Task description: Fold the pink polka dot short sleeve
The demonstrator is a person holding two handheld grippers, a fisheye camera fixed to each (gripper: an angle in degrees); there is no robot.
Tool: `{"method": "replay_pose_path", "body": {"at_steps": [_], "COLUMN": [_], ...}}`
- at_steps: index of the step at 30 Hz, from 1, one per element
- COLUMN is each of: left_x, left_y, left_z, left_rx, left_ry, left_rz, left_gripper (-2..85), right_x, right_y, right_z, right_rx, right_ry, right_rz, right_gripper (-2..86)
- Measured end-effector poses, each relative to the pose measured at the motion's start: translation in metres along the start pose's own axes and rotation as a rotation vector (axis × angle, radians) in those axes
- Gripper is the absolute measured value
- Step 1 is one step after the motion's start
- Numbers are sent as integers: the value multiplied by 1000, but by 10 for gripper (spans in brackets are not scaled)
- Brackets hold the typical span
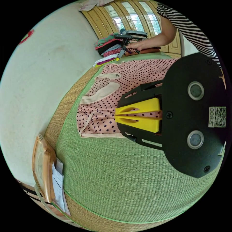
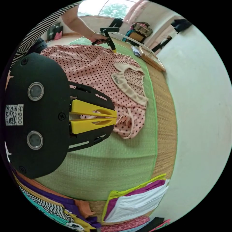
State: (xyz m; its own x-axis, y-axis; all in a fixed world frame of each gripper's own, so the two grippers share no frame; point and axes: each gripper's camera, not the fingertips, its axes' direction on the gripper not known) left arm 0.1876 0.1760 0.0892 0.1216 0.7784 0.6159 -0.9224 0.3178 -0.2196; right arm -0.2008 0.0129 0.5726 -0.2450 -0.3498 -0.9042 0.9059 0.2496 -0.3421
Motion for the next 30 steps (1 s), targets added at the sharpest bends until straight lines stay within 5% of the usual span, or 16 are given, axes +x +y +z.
{"method": "replay_pose_path", "body": {"at_steps": [6,16,22,30], "left_x": [-6,-31,-58,-93], "left_y": [0,39,65,85], "left_z": [9,-4,-1,-14], "left_rx": [-44,23,-42,-18], "left_ry": [-46,18,-48,-12], "left_rz": [31,11,-24,-98], "left_gripper": [1,1,1,2], "right_x": [-10,17,-29,6], "right_y": [-38,7,62,69], "right_z": [42,-19,-9,-23], "right_rx": [-131,-29,-138,-152], "right_ry": [146,-90,12,-22], "right_rz": [-24,60,-77,52], "right_gripper": [0,0,-1,1]}}
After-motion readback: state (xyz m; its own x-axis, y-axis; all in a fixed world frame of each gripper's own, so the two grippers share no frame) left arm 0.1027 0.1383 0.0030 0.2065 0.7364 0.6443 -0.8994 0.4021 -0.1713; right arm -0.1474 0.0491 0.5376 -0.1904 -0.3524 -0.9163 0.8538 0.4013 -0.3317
